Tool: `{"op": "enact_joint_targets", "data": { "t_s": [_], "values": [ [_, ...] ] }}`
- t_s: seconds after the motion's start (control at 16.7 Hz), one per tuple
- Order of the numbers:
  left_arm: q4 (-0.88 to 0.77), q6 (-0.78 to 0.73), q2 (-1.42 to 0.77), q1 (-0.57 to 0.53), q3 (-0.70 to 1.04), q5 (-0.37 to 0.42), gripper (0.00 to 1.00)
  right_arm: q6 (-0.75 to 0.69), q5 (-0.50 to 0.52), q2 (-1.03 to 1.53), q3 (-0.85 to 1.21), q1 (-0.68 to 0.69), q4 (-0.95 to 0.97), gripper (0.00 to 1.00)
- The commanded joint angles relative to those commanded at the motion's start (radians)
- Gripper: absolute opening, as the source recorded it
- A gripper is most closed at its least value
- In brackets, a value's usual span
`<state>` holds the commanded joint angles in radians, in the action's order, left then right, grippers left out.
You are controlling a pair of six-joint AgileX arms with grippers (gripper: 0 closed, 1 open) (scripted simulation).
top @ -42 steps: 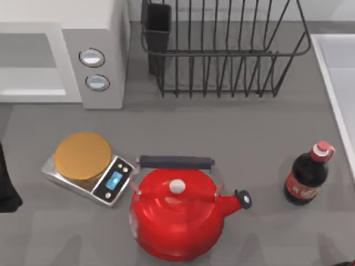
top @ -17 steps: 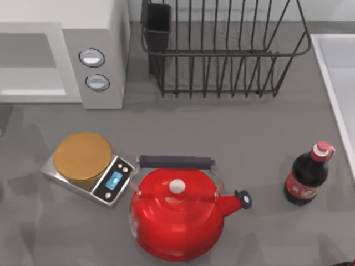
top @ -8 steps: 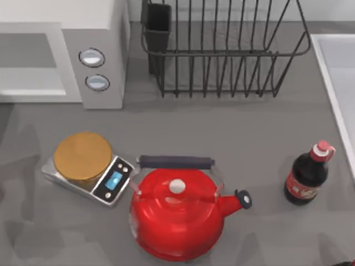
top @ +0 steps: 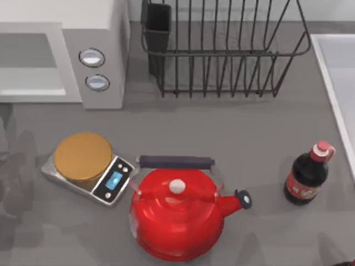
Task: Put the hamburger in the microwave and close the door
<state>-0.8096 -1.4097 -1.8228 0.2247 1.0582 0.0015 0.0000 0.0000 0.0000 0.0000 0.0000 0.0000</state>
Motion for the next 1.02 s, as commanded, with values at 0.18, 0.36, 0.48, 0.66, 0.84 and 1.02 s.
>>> {"op": "enact_joint_targets", "data": {
  "t_s": [0.18,0.36,0.48,0.66,0.84,1.02],
  "values": [
    [0.121,-0.002,-0.059,0.002,-0.060,0.000,1.00,0.000,0.000,0.000,0.000,0.000,0.000,1.00],
    [0.153,-0.004,-0.078,0.003,-0.079,0.000,1.00,0.000,0.000,0.000,0.000,0.000,0.000,1.00],
    [0.153,-0.004,-0.078,0.003,-0.079,0.000,1.00,0.000,0.000,0.000,0.000,0.000,0.000,1.00],
    [0.153,-0.004,-0.078,0.003,-0.079,0.000,0.85,0.000,0.000,0.000,0.000,0.000,0.000,1.00],
    [0.153,-0.004,-0.078,0.003,-0.079,0.000,0.62,0.000,0.000,0.000,0.000,0.000,0.000,1.00],
    [0.153,-0.004,-0.078,0.003,-0.079,0.000,0.40,0.000,0.000,0.000,0.000,0.000,0.000,1.00]
  ]
}}
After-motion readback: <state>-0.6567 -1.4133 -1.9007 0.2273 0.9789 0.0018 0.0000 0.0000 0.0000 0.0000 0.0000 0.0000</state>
